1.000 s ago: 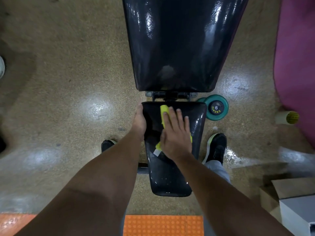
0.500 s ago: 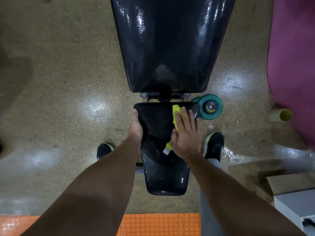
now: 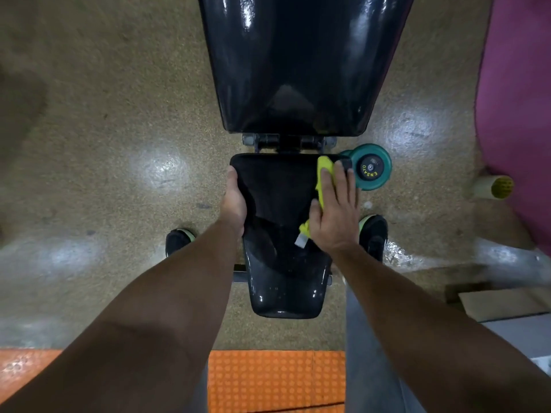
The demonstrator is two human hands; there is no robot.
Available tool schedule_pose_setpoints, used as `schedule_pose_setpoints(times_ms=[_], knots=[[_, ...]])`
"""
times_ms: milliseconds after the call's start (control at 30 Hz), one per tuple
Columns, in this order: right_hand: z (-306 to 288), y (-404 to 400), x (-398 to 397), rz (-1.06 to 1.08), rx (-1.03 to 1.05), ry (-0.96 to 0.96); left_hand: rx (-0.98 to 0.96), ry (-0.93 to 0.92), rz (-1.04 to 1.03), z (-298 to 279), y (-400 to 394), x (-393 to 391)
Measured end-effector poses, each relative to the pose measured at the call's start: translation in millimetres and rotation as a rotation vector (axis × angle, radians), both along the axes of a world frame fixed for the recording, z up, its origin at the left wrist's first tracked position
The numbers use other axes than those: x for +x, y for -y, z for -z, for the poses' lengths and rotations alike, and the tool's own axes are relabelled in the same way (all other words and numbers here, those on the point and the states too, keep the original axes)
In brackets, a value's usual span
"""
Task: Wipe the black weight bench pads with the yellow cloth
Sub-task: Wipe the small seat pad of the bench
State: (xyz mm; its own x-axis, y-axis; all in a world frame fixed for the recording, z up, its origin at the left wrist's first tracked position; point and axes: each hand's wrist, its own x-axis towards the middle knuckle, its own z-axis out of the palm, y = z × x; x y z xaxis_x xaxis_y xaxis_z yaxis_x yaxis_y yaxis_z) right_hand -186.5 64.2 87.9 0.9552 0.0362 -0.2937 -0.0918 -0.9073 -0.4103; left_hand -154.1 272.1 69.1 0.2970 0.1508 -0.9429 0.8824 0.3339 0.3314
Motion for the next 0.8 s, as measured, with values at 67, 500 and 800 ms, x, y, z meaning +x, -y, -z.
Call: schedule_pose_setpoints(times_ms=[67, 500, 800], knots=[[2, -6, 14, 0.105, -0.033, -0.007, -0.002, -0.004, -0.003, 1, 0, -1], [8, 1, 27, 0.189, 0.041, -0.052, 0.074, -0.062, -0.009, 20, -5, -1], [-14, -10, -91, -0.143, 0.036, 0.031, 0.097, -0.074, -0.025, 51, -14, -6]])
